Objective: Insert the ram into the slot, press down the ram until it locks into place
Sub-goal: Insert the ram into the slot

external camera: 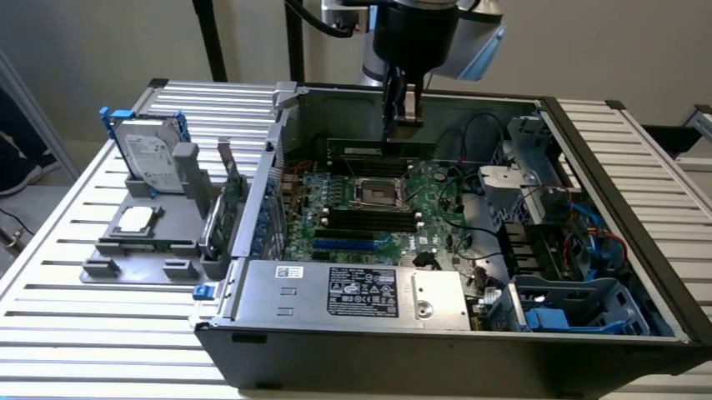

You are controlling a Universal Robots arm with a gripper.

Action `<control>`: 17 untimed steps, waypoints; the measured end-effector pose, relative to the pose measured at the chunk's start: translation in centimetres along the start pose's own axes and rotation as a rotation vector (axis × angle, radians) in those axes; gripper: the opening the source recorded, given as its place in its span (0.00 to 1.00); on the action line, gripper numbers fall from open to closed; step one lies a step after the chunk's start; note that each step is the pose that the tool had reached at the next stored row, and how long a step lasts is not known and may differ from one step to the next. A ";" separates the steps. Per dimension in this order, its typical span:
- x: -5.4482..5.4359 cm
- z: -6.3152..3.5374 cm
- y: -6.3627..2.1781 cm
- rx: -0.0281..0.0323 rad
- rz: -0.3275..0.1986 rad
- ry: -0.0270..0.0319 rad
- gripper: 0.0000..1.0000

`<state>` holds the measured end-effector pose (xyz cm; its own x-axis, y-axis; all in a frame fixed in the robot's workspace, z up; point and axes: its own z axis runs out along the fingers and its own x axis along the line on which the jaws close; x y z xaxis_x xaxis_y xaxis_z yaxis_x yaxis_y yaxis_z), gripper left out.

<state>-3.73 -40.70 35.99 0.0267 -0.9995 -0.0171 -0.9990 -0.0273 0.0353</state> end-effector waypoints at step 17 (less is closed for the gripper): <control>-0.1 3.09 -0.11 0.0000 0.003 -0.0001 0.14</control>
<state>-3.73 -40.57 32.90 0.0240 -0.9996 -0.0171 -0.9991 -0.0246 0.0353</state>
